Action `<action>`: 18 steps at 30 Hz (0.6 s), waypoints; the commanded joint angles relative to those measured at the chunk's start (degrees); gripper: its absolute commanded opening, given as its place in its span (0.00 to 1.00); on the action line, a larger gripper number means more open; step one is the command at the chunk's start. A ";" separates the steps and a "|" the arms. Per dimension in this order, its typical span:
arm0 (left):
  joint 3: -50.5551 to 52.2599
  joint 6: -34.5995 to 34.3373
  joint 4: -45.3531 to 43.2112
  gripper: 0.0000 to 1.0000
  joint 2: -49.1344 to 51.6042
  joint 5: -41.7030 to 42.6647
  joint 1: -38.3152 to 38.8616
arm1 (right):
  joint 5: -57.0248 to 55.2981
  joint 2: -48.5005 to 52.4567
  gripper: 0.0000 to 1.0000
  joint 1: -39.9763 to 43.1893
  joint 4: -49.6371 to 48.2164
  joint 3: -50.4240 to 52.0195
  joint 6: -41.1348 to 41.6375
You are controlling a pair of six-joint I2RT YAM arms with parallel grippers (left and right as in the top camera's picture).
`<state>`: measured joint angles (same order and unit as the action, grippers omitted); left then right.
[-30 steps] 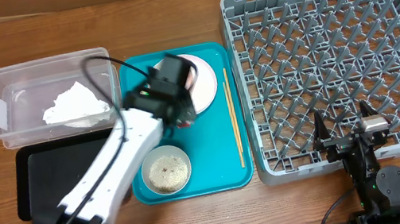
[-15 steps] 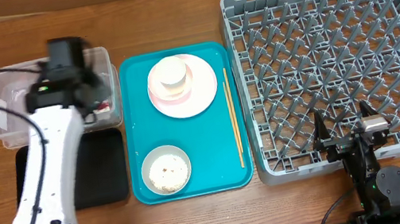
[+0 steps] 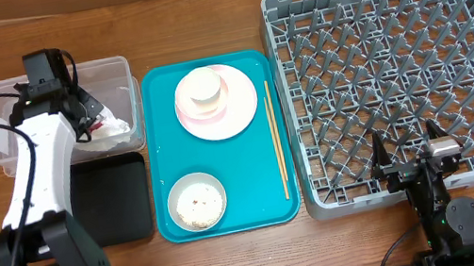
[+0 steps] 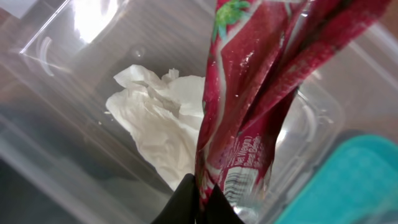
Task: Sort waste into correct bins and load items into the dishwasher
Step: 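Carry the red wrapper into the clear bin and release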
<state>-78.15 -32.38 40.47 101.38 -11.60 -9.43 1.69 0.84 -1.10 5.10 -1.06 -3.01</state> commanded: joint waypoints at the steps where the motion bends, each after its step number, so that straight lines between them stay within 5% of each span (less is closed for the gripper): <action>1: 0.42 0.68 -0.85 0.45 1.46 -0.39 -0.42 | 0.35 -0.68 1.00 0.22 -0.44 0.61 -0.04; 2: 0.42 0.68 -1.05 0.61 1.46 -0.37 -0.39 | 0.35 -0.68 1.00 0.22 -0.44 0.61 -0.04; 4: 0.07 0.72 -1.16 0.68 0.94 -0.39 -0.39 | 0.35 -0.68 1.00 0.22 -0.44 0.61 -0.04; 9: -3.56 2.21 3.26 0.74 -2.47 5.31 -0.39 | 0.35 -0.68 1.00 0.22 -0.44 0.61 -0.02; 13: -7.17 2.21 11.10 0.73 -6.75 20.35 -0.26 | 0.35 -0.68 1.00 0.22 -0.44 0.61 -0.04; 15: -7.30 2.73 14.49 0.66 -8.83 27.36 -0.17 | 0.35 -0.68 1.00 0.22 -0.44 0.61 -0.04; 18: -7.30 4.70 21.94 0.24 -10.56 34.18 0.98 | 0.35 -0.68 1.00 0.22 -0.44 0.61 -0.04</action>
<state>-84.07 -30.26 57.93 93.76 9.43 -9.45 1.69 0.84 -1.10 5.15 -1.06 -3.01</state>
